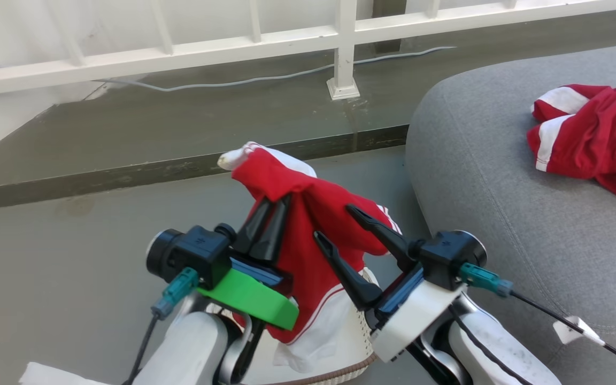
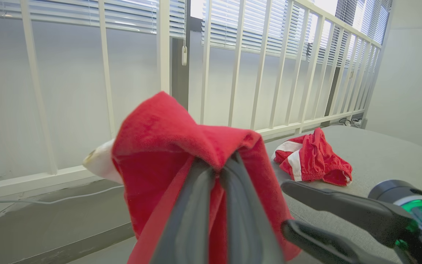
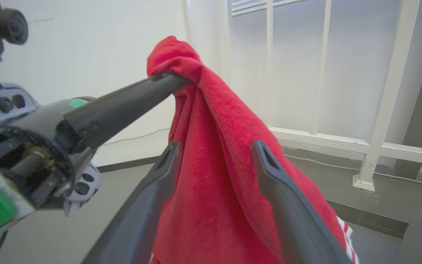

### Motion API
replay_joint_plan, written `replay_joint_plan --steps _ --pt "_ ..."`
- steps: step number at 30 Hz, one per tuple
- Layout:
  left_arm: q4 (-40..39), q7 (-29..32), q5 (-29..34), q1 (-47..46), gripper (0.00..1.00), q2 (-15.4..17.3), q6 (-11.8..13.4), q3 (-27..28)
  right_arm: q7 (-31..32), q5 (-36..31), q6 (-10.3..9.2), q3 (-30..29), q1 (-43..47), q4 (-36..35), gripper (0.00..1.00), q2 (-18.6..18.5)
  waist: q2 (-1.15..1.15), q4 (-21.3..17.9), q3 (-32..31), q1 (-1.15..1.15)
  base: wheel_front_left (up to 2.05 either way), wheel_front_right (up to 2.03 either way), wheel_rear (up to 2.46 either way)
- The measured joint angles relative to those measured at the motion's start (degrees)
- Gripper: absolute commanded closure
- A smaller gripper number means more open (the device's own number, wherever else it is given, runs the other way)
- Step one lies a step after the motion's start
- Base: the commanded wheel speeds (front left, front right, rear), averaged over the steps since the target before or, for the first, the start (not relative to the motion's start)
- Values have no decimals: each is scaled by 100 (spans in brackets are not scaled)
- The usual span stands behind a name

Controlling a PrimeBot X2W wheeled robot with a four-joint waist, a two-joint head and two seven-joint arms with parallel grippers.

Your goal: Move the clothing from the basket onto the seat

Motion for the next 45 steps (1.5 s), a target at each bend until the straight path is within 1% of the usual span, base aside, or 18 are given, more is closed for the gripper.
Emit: replay_joint_plan --steps 9,15,16,17,19,29,30,31,32,33,34,40,45 --pt "-135 56 1 -3 100 -7 -56 -246 215 -29 3 404 -374 454 0 32 0 177 64 0 0 0 0" --pt "-170 56 2 -4 100 -4 -63 -347 231 19 7 520 -640 760 0 75 0 224 98 0 0 0 0" --pt "-171 56 2 -5 100 -4 -64 -361 232 35 13 526 -671 811 5 80 0 230 101 0 0 0 0" --pt "-176 56 2 -5 100 -4 -64 -378 231 52 20 531 -689 862 52 84 0 236 105 0 0 0 0" --pt "-186 56 2 -5 100 -4 -64 -408 231 103 20 539 -719 965 100 85 0 246 112 0 0 0 0" --pt "-224 58 2 -12 100 -5 -64 -458 92 281 29 552 -932 1184 100 100 0 258 155 0 0 0 0" --pt "-226 58 2 -13 96 -5 -64 -458 76 302 48 544 -946 1196 100 100 0 256 159 0 0 0 0" --pt "-230 59 2 -13 69 -5 -64 -460 37 315 54 535 -976 1213 100 100 0 254 163 0 0 0 0" --pt "-232 80 3 -14 49 -5 -63 -461 -12 327 54 508 -1001 1213 100 102 0 251 167 0 0 0 0" --pt "-234 100 5 -15 4 -5 -64 -468 -53 353 54 480 -1018 1213 100 101 0 248 170 0 0 0 0" --pt "-232 118 15 -16 0 -5 -64 -481 -91 359 54 450 -1030 1218 100 102 0 245 173 0 0 0 0" --pt "-224 167 16 -16 0 1 -98 -501 -264 409 52 259 -1133 1273 100 103 0 228 184 0 0 0 0" --pt "-166 287 105 -16 0 156 -114 -628 -383 415 -21 -38 -1151 1434 100 69 0 206 202 0 0 0 0"
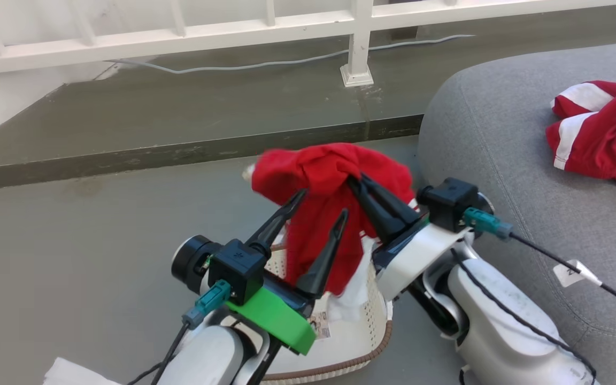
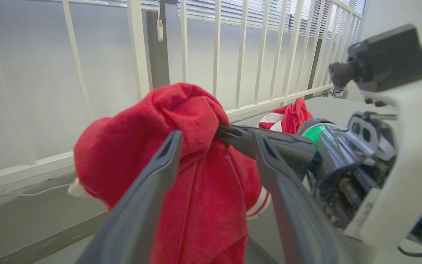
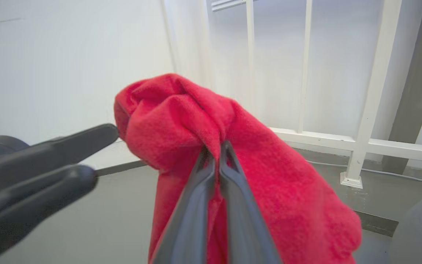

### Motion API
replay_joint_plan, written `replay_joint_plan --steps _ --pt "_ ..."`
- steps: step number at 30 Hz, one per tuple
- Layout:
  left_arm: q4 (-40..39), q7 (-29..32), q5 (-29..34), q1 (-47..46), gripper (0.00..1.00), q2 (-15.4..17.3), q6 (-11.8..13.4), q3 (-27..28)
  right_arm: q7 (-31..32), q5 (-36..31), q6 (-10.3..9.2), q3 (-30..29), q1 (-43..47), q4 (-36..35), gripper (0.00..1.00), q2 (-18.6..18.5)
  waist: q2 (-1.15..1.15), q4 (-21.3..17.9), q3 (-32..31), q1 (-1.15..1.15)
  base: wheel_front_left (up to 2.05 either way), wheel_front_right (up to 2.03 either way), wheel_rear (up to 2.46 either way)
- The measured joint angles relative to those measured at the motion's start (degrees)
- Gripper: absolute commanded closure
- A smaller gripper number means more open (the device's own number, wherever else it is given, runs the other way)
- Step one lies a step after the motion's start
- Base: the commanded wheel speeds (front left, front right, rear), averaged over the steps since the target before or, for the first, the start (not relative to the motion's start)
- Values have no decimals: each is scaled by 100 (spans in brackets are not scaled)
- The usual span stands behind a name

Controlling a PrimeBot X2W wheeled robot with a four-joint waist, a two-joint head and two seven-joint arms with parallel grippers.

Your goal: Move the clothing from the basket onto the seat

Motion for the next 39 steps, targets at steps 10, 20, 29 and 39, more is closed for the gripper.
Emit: replay_joint_plan --steps 10,20,29,39 --pt "22 175 287 9 0 339 -1 -81 -143 59 -276 -497 -101 190 100 -240 0 -213 91 0 0 0 0" --pt "-83 323 326 16 0 390 -24 -253 -245 157 -454 -896 -102 229 100 -372 0 -561 322 0 0 0 0" --pt "-154 443 347 17 0 476 -45 -263 -316 309 -548 -1136 -102 244 100 -445 0 -1013 581 0 0 0 0" --pt "-158 658 394 16 0 584 -51 -325 -402 412 -592 -1371 -102 234 100 -422 0 -1618 893 0 0 0 0"
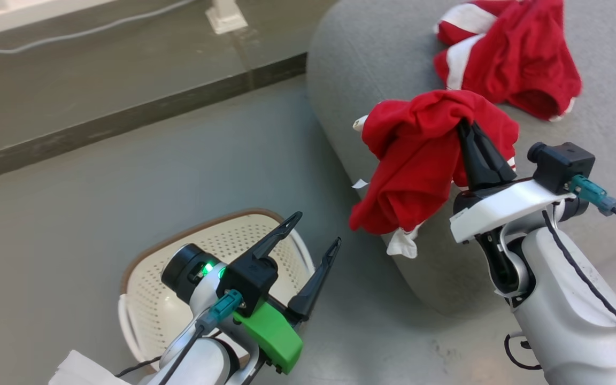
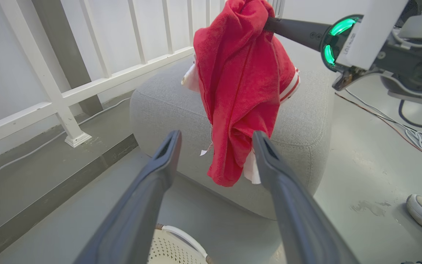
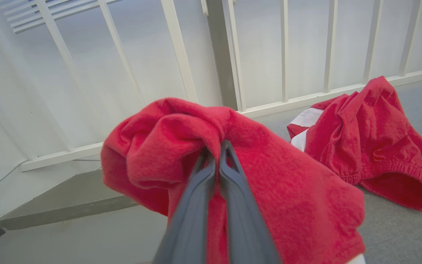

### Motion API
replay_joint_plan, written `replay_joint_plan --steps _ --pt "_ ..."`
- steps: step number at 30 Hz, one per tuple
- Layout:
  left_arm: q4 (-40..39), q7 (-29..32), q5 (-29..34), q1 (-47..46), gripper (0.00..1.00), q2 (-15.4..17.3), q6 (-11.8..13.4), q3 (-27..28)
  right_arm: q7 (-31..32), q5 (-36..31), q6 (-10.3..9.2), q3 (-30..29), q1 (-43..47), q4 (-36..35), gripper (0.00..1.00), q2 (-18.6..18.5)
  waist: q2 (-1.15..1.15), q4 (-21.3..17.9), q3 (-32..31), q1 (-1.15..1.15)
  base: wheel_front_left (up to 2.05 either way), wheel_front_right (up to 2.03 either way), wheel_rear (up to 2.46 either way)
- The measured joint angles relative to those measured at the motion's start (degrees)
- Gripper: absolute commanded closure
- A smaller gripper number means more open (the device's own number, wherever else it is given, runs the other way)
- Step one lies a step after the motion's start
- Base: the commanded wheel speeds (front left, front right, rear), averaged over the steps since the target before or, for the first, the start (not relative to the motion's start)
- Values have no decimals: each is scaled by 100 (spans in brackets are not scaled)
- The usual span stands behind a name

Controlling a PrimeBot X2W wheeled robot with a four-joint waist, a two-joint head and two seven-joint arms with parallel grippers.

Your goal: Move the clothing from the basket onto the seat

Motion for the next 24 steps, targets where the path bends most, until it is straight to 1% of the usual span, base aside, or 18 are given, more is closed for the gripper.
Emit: replay_joint_plan --steps 4,8,10,12,18,24 --pt "-12 70 9 -6 0 67 -20 -19 -10 43 -22 -169 0 -20 100 19 0 -297 181 0 0 0 0" --pt "-31 176 177 -16 0 111 -67 -75 -20 134 -58 -410 -48 -34 100 15 0 -499 347 0 0 0 0" --pt "-38 209 187 -21 0 112 -92 -96 -29 215 -98 -547 -154 -65 100 14 0 -585 439 0 0 0 0" --pt "-41 250 196 -39 0 111 -116 -115 -60 311 -97 -711 -287 -109 100 12 0 -660 532 0 0 0 0" --pt "-52 315 204 -278 0 104 -152 -201 -67 392 -98 -1171 -722 -185 100 -143 0 -797 806 0 0 0 0" --pt "-90 386 249 -378 0 100 -246 -270 -69 396 -74 -1510 -1492 -212 100 -434 0 -811 1043 0 0 0 0"
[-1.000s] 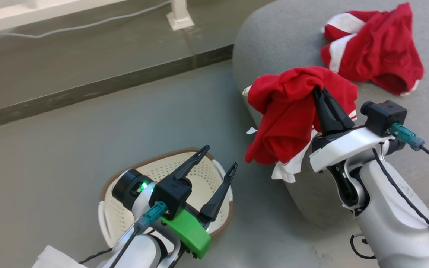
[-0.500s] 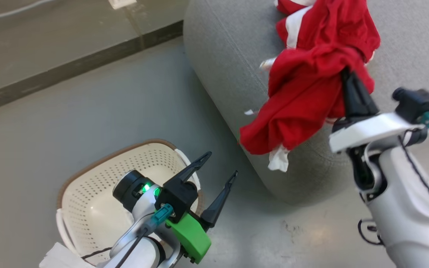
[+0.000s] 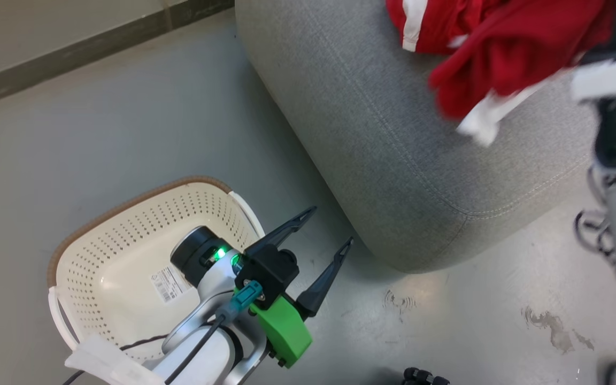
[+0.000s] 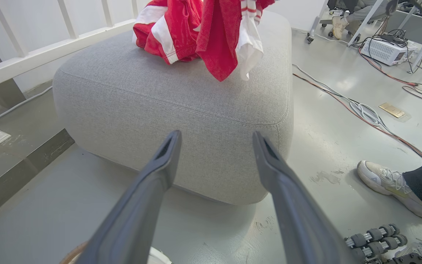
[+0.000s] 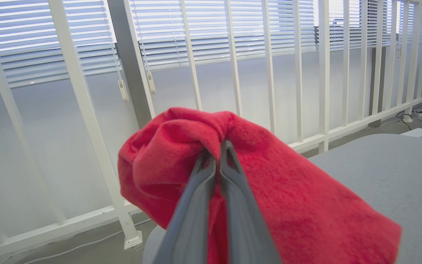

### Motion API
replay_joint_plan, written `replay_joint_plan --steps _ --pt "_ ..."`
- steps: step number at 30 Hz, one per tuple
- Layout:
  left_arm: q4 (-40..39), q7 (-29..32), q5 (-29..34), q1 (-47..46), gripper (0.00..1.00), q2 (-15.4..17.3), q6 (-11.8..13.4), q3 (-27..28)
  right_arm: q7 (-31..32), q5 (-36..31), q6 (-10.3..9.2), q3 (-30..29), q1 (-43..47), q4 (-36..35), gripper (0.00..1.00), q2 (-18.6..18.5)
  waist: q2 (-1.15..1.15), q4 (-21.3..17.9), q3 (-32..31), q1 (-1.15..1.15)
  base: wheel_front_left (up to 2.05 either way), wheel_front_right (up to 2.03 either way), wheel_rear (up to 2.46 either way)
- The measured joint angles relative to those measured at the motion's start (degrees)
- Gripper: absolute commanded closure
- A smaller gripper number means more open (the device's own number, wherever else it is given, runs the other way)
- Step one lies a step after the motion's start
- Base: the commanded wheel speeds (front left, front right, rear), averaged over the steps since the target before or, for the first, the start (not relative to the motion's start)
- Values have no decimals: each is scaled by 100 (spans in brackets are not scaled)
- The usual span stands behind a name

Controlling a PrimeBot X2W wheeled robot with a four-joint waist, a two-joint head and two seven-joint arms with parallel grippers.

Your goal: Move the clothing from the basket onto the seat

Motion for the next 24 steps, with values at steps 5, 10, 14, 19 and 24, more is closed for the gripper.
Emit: replay_joint_plan --steps 5,10,14,19,24 --pt "-38 58 5 -143 0 -10 -46 -62 -7 4 0 -294 -633 100 100 -332 0 87 183 0 0 0 0" --pt "-75 90 33 -237 0 -25 -49 -120 -8 5 0 -478 -1296 308 100 -622 0 240 369 0 0 0 0" --pt "-96 114 58 -336 0 -44 -57 -137 -5 5 2 -544 -1556 495 100 -801 0 345 493 0 0 0 0" --pt "-126 114 88 -496 0 -101 -96 -140 38 4 33 -638 -1776 967 100 -1048 0 545 704 0 0 0 0" --pt "-149 114 115 -630 0 -108 -98 -138 88 32 35 -713 -1922 1528 100 -1159 0 767 993 0 0 0 0"
